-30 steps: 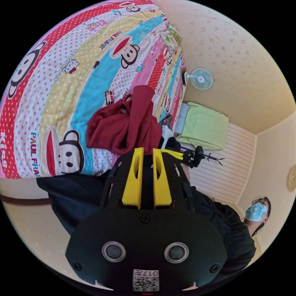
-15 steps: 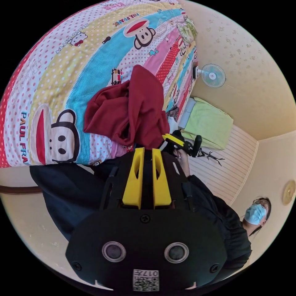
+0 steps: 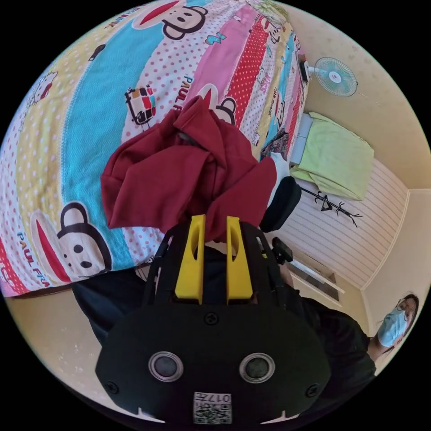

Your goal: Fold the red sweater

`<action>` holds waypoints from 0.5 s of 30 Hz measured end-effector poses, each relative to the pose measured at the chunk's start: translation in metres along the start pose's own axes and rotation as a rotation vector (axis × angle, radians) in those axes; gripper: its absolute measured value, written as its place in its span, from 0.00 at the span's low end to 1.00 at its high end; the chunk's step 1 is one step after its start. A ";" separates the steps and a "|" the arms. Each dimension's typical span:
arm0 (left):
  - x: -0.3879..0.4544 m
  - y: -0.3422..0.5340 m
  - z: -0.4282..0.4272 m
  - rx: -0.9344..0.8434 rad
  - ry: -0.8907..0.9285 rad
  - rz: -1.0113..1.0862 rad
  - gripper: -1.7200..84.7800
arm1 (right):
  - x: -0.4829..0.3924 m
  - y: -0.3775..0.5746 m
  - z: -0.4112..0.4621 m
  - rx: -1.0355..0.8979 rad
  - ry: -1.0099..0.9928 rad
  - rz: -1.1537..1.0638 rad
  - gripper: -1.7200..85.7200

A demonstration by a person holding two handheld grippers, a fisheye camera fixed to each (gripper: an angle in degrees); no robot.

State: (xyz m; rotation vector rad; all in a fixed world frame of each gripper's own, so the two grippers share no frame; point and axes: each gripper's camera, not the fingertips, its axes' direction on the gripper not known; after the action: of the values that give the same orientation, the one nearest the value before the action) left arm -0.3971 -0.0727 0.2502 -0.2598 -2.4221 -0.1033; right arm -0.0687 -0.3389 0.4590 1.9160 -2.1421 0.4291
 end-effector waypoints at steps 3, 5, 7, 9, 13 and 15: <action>0.005 -0.037 0.001 0.015 -0.107 -0.002 0.12 | 0.009 0.007 -0.072 0.225 0.025 0.061 0.03; 0.004 -0.065 0.014 0.012 -0.189 0.013 0.14 | 0.015 0.006 -0.122 0.375 0.013 0.081 0.03; -0.002 -0.085 0.040 -0.067 -0.229 0.021 0.15 | 0.021 -0.004 -0.185 0.541 -0.026 0.059 0.03; -0.009 -0.095 0.075 -0.218 -0.257 0.014 0.13 | 0.019 -0.019 -0.229 0.607 -0.007 0.032 0.03; 0.001 -0.068 0.100 -0.240 -0.320 0.088 0.06 | -0.008 -0.071 -0.311 0.671 0.228 -0.063 0.04; 0.005 -0.047 0.102 -0.285 -0.230 0.204 0.05 | -0.020 -0.099 -0.334 0.684 0.334 -0.103 0.05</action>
State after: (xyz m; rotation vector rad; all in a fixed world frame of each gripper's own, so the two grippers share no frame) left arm -0.4751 -0.1036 0.1757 -0.6791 -2.5873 -0.3445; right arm 0.0259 -0.2069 0.7677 2.0488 -1.7954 1.4947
